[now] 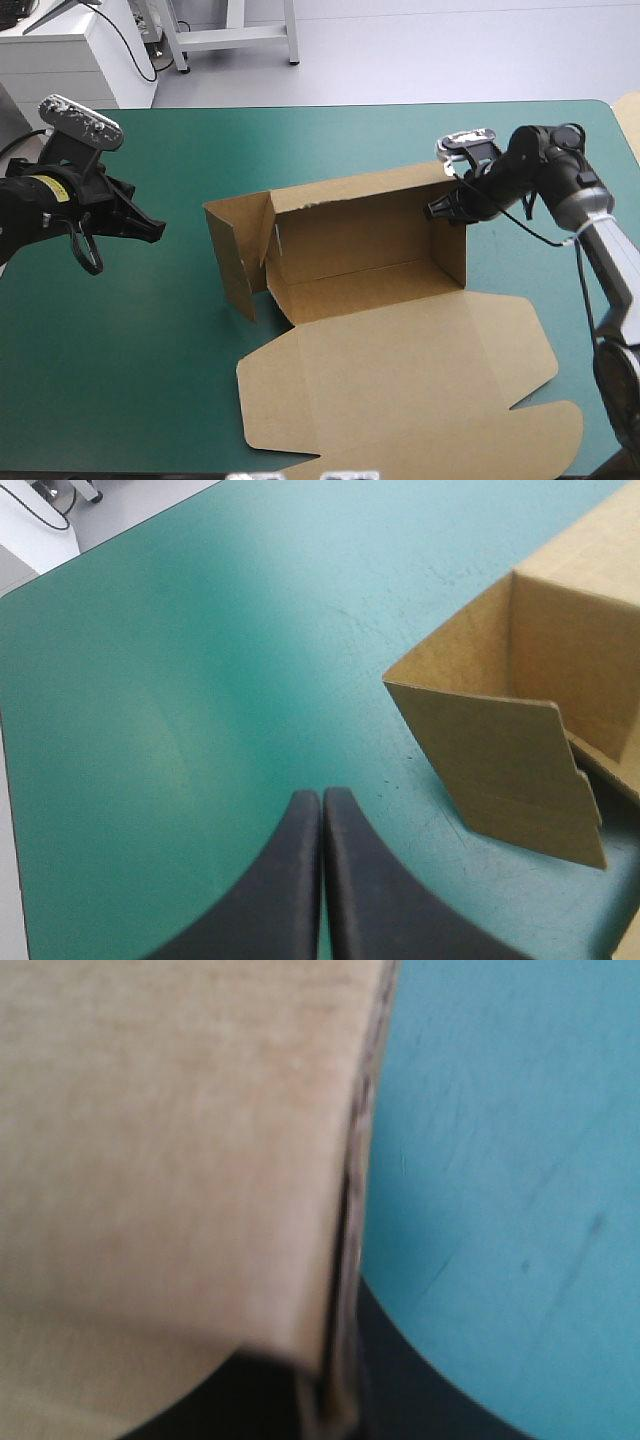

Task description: Fold the box

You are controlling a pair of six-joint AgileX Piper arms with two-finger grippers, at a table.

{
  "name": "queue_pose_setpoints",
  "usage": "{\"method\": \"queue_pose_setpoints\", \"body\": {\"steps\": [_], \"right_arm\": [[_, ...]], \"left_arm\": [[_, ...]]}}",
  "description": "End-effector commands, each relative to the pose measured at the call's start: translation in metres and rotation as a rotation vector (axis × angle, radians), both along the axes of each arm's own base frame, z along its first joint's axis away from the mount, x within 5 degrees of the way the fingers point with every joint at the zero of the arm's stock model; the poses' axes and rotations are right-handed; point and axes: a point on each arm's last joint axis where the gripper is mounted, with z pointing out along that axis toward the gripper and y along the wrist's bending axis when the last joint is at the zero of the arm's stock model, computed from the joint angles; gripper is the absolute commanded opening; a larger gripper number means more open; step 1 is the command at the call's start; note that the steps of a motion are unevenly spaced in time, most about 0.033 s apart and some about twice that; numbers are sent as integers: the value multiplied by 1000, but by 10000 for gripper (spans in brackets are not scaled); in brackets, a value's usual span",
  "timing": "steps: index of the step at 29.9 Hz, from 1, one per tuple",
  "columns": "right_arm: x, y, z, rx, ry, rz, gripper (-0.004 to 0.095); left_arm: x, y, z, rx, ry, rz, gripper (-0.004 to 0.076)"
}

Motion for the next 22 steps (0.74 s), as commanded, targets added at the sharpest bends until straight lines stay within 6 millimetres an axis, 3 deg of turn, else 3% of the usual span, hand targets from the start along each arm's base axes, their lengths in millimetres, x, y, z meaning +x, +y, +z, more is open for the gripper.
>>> {"method": "queue_pose_setpoints", "body": {"steps": [1,6,8,13,15,22], "right_arm": [[39,7,0,20,-68,-5,-19],[72,13,-14,10,-45,22,51],[81,15,-17,3,-41,52,174],[87,19,-6,40,-90,63,625],[86,20,3,45,-97,65,710],[75,17,44,75,-163,20,713]], "left_arm": [[-7,1,15,-33,-94,-7,-8],[-7,1,15,-32,-84,-7,-8],[-7,1,15,-32,-84,-7,-8],[-7,1,15,-30,-84,-9,-8],[-7,1,15,-30,-84,-9,-8],[-7,2,14,-26,-83,-6,-8]]}}
